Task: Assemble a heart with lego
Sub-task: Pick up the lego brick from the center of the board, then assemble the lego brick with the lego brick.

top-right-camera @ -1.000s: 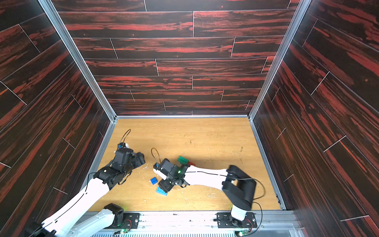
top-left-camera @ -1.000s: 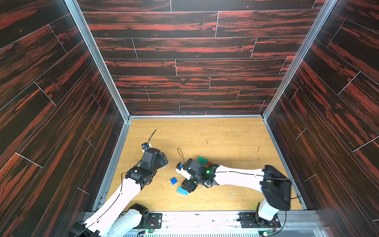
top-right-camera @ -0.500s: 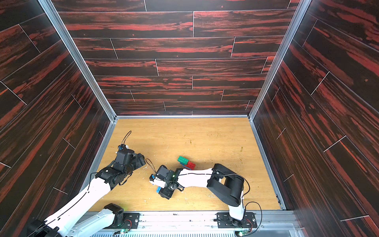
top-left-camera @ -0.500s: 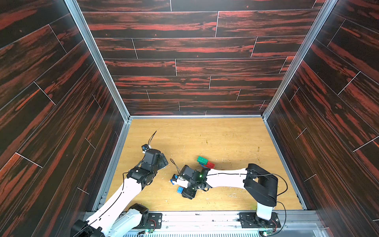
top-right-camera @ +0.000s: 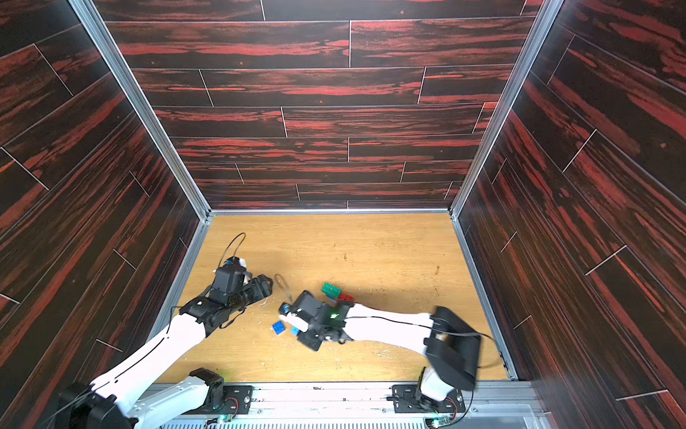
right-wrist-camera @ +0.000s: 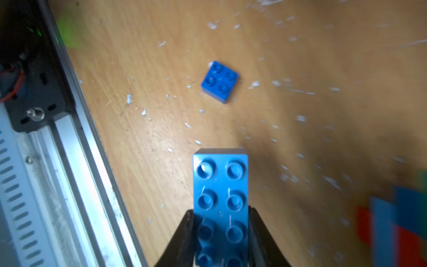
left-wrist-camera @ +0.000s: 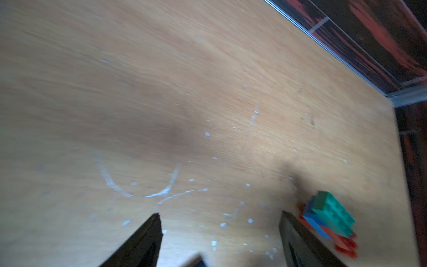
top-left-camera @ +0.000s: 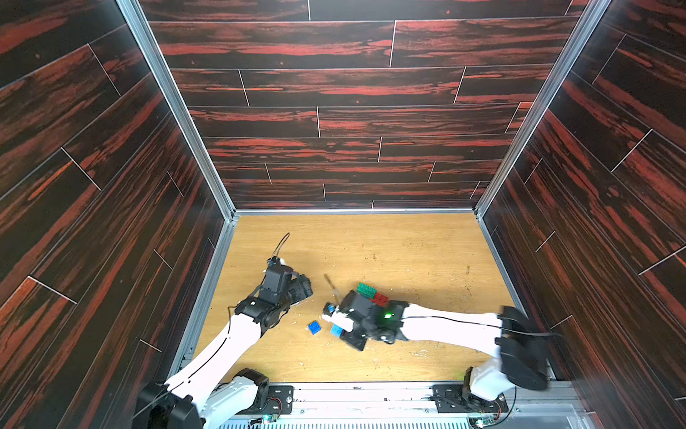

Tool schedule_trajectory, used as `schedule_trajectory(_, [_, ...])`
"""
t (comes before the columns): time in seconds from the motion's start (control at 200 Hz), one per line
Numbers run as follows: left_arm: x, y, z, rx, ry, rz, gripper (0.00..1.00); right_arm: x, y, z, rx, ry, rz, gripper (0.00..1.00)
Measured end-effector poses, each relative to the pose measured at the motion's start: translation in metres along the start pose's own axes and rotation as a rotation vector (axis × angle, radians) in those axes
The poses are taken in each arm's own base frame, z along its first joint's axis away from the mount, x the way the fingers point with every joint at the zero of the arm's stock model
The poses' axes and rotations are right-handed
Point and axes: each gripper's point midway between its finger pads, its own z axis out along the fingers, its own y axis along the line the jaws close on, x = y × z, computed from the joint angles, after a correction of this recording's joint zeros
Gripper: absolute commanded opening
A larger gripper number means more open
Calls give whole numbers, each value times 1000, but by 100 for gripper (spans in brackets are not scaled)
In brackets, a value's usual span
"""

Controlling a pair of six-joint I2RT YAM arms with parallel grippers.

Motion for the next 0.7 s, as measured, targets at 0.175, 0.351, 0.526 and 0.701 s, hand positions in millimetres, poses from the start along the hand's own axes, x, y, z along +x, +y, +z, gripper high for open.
schedule_trajectory(0.175, [4,-43,19,147,104,15,83,27,-64,-35,159,21,112,4])
schedule_trajectory(0.351, [13,-85,32,263,180,59,83,54,-117,-54,269,65,171,0])
schedule_trajectory(0.526, [21,-106,50,324,230,89,81,59,-148,-71,302,40,171,0])
schedule_trajectory(0.701, [35,-120,72,362,280,115,81,63,-144,-55,236,79,97,0])
